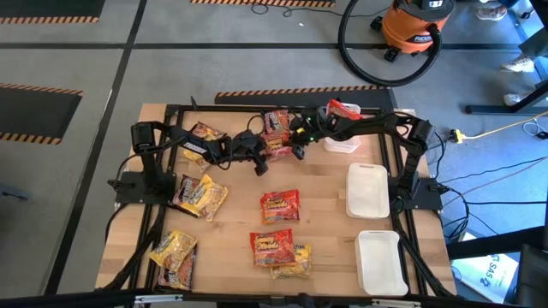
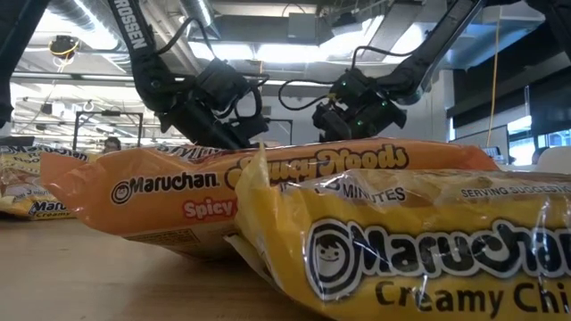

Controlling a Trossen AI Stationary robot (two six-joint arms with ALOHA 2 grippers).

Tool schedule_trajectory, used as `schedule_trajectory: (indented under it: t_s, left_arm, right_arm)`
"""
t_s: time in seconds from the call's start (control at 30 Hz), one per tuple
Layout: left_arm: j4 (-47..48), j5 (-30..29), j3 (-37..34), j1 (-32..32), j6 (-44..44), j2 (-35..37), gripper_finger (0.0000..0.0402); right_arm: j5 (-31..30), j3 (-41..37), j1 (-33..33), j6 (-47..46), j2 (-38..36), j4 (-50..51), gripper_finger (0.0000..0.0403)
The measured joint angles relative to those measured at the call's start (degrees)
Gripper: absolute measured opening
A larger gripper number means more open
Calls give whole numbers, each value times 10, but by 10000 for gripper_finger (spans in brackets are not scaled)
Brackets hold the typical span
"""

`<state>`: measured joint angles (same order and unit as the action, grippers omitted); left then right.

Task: Sort Maruchan noodles
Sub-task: Put the orange noodle pack into the top white bin

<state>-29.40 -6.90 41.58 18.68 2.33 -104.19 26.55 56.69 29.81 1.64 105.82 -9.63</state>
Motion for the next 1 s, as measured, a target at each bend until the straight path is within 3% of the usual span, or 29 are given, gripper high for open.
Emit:
schedule_trajectory:
  t_s: [0.4,0.5,0.6,0.8,1.0]
  left_arm:
    - [114,8,1,-15,-31,138,165]
    - [106,9,-19,-25,-43,177,165]
    - [41,22,-64,-30,-44,210,165]
    - [-188,131,-162,-25,12,227,165]
    - [-225,120,-173,-38,42,227,165]
  right_arm:
    - [-61,0,-4,33,-118,101,4]
    - [-73,0,-10,36,-142,126,5]
    - [-80,-6,-25,45,-161,134,3]
    - [-143,-38,-75,48,-192,100,3]
    - [-218,-61,-134,43,-198,59,3]
